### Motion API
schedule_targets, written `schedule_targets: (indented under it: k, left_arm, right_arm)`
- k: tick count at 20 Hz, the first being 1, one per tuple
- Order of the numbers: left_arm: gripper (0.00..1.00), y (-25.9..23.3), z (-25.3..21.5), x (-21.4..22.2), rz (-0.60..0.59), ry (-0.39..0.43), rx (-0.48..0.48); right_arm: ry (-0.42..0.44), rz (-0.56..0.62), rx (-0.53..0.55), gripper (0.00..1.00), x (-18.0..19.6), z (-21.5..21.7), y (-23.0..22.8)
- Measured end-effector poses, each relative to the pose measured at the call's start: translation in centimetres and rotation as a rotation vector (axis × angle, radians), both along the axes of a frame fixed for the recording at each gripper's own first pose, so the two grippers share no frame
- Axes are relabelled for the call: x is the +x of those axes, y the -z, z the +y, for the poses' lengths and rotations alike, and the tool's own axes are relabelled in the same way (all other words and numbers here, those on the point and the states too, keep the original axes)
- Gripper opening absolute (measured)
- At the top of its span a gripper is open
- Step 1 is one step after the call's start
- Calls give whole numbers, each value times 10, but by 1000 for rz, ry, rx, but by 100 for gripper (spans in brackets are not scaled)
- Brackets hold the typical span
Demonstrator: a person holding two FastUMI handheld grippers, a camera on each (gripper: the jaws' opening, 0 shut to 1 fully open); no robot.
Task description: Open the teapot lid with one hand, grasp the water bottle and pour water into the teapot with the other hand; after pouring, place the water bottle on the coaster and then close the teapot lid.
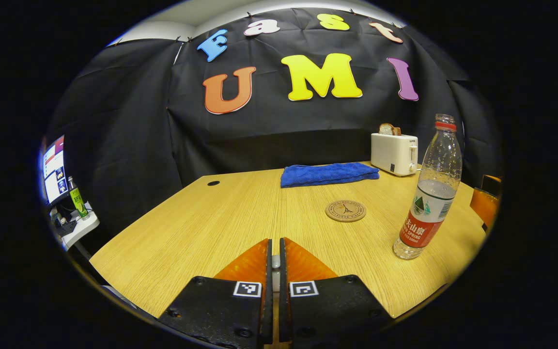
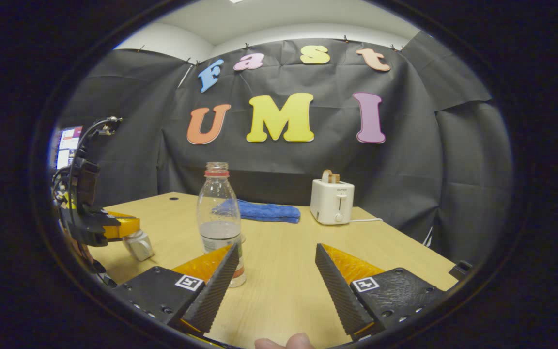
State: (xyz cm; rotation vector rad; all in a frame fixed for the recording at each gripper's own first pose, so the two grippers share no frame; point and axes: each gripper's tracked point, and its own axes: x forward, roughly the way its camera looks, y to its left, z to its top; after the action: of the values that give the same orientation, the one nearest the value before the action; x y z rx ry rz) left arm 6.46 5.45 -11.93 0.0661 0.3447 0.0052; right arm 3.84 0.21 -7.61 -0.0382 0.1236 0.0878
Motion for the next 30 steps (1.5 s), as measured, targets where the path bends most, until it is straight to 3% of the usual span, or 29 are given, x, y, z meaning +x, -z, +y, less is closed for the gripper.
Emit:
schedule_targets:
  k: [12,22,23,24,28,30]
  left_arm:
    - [3,-63,11,-24,-152,13,-128]
    - [3,-71,26,-45,-162,-5,-158]
    - [2,-69,26,-45,-161,-5,-163]
    - [3,-68,26,-45,-158,-7,-171]
    - [3,-68,28,-45,-158,-2,-177]
    - [3,-66,32,-45,-156,-3,-181]
  right_arm:
    - [-115,40,6,99,11,54,11]
    - [-101,95,3,98,51,76,33]
    - [-103,100,0,93,52,78,34]
    - [-100,104,-1,98,54,78,35]
    - [-91,98,-12,77,58,77,29]
    - [-105,99,-31,74,59,80,29]
